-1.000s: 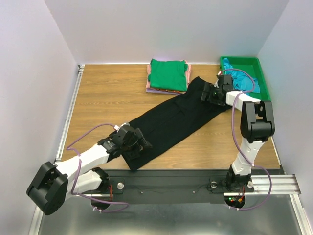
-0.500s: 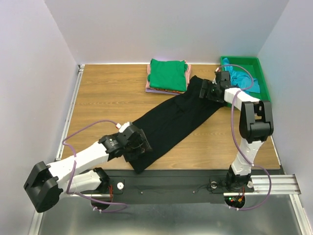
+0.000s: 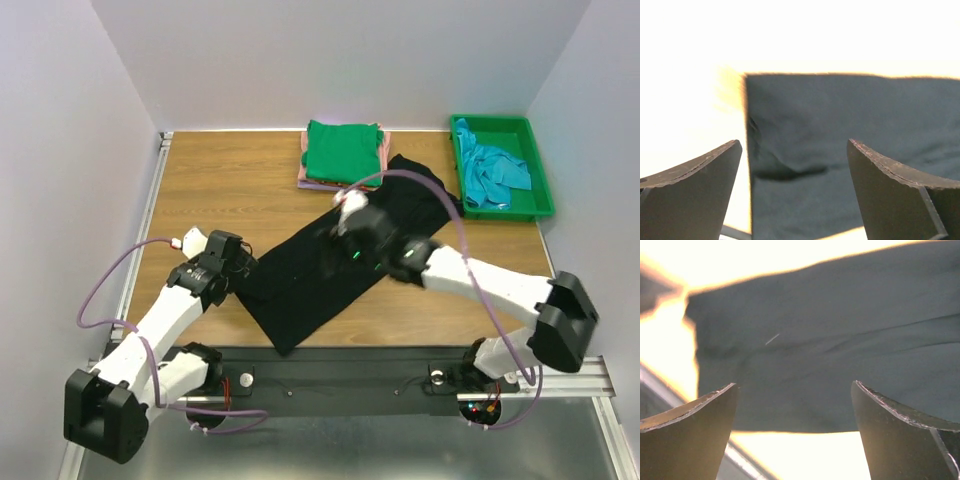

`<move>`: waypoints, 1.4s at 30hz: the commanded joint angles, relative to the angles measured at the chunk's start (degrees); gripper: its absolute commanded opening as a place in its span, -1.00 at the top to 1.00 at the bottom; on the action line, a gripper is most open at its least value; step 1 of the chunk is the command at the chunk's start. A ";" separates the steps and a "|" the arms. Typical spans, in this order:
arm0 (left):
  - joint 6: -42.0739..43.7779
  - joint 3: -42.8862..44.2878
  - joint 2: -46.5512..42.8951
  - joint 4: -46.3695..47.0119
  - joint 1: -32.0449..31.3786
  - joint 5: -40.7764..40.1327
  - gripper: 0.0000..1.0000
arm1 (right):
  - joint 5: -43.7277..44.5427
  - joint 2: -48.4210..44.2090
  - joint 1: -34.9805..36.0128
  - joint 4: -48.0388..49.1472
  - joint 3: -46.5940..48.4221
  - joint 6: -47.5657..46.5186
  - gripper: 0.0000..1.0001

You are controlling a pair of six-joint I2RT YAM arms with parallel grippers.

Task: Fold and stack the t-shirts
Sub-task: Fold the tshirt

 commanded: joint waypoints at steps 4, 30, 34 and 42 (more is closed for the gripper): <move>8.15 -5.08 10.67 11.33 9.75 3.78 -0.79 | 14.66 17.52 25.23 -0.40 8.12 4.97 -1.00; 15.19 -9.57 21.68 25.68 14.59 13.63 1.00 | 18.80 41.39 33.16 -0.57 19.85 4.88 0.37; 13.69 -10.45 18.87 24.53 14.59 12.05 1.00 | 19.06 39.81 33.16 -0.49 19.31 5.50 0.56; 12.64 -9.40 10.08 18.67 14.59 10.31 1.00 | 20.73 36.55 33.16 -0.49 20.72 6.99 0.99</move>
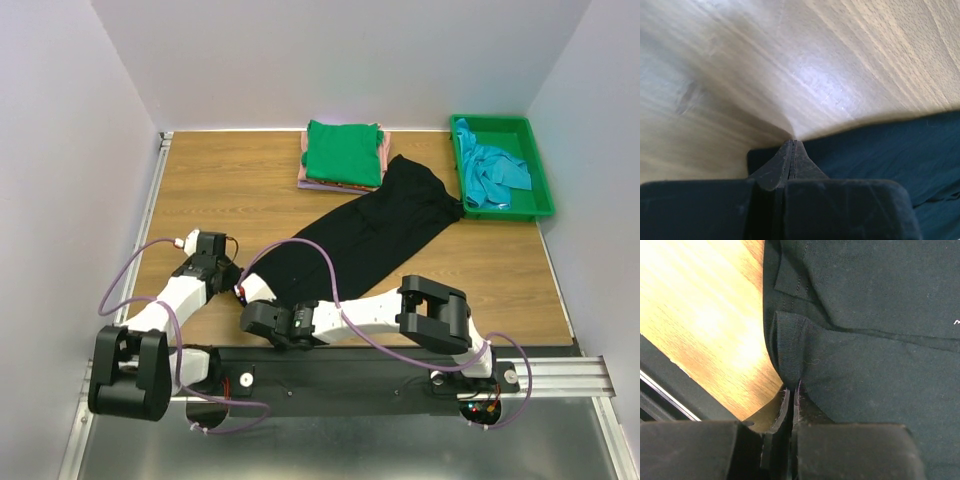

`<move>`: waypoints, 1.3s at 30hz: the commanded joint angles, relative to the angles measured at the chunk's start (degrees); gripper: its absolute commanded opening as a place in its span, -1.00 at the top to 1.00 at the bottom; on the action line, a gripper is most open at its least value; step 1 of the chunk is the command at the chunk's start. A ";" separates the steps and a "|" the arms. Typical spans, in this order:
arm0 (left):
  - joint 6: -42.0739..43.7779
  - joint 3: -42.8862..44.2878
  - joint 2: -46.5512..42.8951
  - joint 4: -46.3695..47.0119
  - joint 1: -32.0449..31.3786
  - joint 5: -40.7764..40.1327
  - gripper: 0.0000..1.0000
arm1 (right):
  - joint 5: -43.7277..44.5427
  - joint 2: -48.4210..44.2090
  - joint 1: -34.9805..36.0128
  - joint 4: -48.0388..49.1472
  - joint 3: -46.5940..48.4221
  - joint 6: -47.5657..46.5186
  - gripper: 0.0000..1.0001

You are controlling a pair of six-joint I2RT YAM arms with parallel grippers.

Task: Fold and stack the t-shirts
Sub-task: Fold the tshirt

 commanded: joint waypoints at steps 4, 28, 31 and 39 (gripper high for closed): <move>-2.45 2.04 -5.72 -9.94 -0.21 -3.44 0.90 | -0.02 -3.10 0.13 -0.75 0.37 2.19 0.99; -3.16 -1.82 -4.58 -4.85 -0.65 0.77 1.00 | -1.69 -5.47 0.13 0.22 1.78 2.36 0.99; -2.02 -1.74 -4.75 -4.14 -0.73 1.66 1.00 | -0.99 -6.17 0.04 0.31 0.90 2.63 0.99; -2.45 -1.12 -17.66 -5.37 -0.91 1.22 1.00 | 0.24 -7.31 0.04 0.31 -1.03 4.03 0.99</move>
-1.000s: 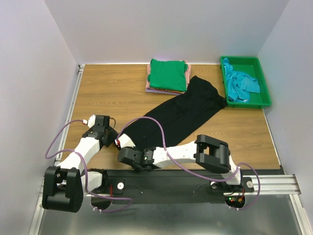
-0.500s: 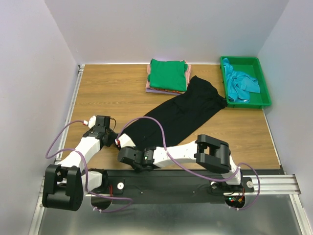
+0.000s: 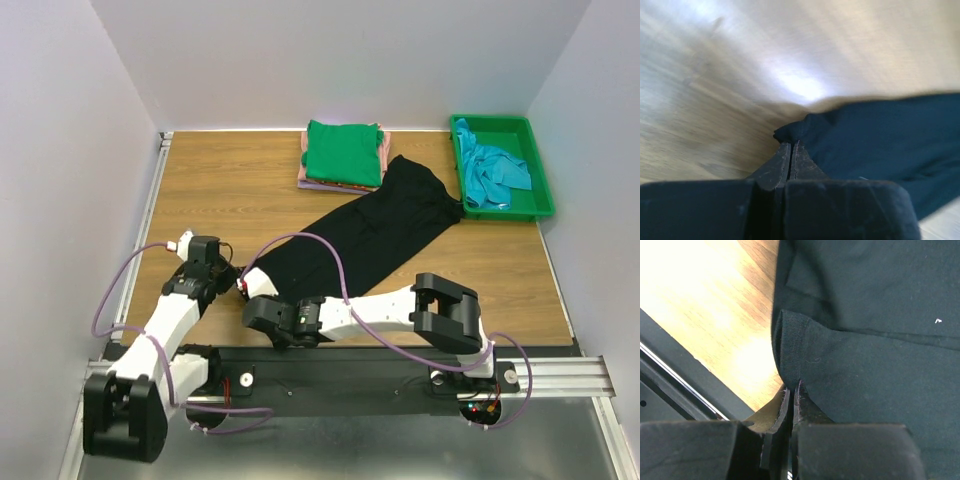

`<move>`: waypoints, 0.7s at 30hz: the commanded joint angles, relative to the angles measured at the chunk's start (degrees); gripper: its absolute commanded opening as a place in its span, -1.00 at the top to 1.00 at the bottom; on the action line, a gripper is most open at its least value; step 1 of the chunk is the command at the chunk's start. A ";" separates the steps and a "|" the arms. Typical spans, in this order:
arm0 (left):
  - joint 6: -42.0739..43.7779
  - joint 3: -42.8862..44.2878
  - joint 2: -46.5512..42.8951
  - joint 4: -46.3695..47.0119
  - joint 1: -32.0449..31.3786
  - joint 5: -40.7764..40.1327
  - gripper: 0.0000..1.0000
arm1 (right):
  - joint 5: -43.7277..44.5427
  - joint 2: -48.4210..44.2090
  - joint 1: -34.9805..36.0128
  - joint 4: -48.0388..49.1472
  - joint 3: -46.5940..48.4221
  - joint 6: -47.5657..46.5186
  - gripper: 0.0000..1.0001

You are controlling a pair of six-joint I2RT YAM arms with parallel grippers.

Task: Fold and stack the t-shirts
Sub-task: Fold the tshirt

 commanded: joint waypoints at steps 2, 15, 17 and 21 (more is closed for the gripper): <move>0.17 0.01 -9.02 1.38 -0.67 0.76 1.00 | 1.10 -4.41 0.22 1.64 -1.32 2.48 0.99; -3.70 10.90 0.45 7.09 -12.78 -1.87 1.00 | 2.15 -13.46 -6.10 1.64 -10.10 4.24 0.99; -3.88 12.65 2.49 8.15 -13.93 -2.49 1.00 | 2.24 -15.12 -7.33 1.64 -11.25 4.24 0.99; -4.31 16.62 7.58 8.94 -15.43 -3.98 1.00 | 1.80 -17.24 -10.41 1.64 -13.18 3.72 0.99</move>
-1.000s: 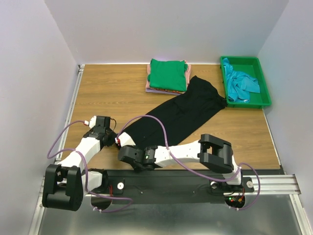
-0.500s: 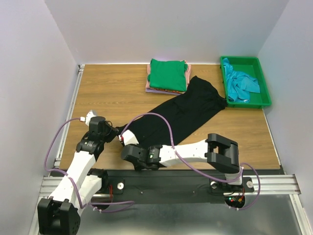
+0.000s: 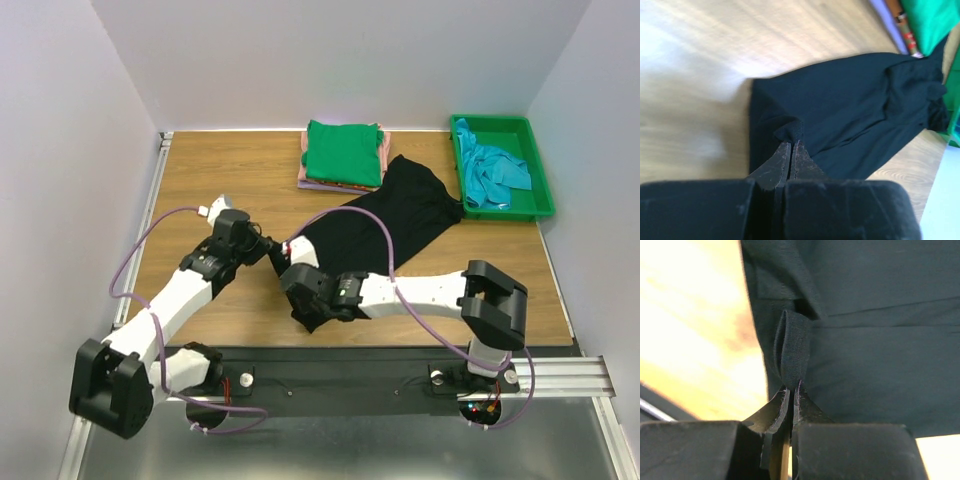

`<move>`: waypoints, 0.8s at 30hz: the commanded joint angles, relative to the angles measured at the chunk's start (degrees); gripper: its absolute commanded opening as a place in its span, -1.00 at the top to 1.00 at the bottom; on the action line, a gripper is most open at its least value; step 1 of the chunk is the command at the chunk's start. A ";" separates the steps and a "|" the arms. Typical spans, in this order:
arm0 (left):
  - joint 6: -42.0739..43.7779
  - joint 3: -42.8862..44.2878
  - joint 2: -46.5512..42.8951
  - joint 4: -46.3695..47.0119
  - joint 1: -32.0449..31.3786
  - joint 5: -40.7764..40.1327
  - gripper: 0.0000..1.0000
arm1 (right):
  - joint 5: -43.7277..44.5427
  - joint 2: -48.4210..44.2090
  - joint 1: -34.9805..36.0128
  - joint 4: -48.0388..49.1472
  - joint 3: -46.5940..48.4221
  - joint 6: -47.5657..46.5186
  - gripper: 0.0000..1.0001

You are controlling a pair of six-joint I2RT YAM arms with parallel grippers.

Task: Fold and stack the t-shirts
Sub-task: Fold the tshirt

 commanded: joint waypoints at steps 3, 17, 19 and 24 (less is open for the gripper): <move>-1.56 6.62 5.12 5.88 -2.15 -3.00 1.00 | 0.36 -5.18 -4.69 1.49 -2.00 -0.20 0.99; -2.53 17.78 18.58 9.06 -5.84 -2.65 1.00 | -2.45 -9.40 -12.52 1.49 -5.25 -3.18 0.99; -2.36 18.66 20.24 9.15 -6.11 -2.48 1.00 | -2.54 -10.11 -13.92 1.57 -5.69 -3.62 0.99; -2.62 22.79 23.41 9.14 -7.33 -3.18 1.00 | -3.69 -11.60 -16.92 1.57 -6.74 -5.29 0.99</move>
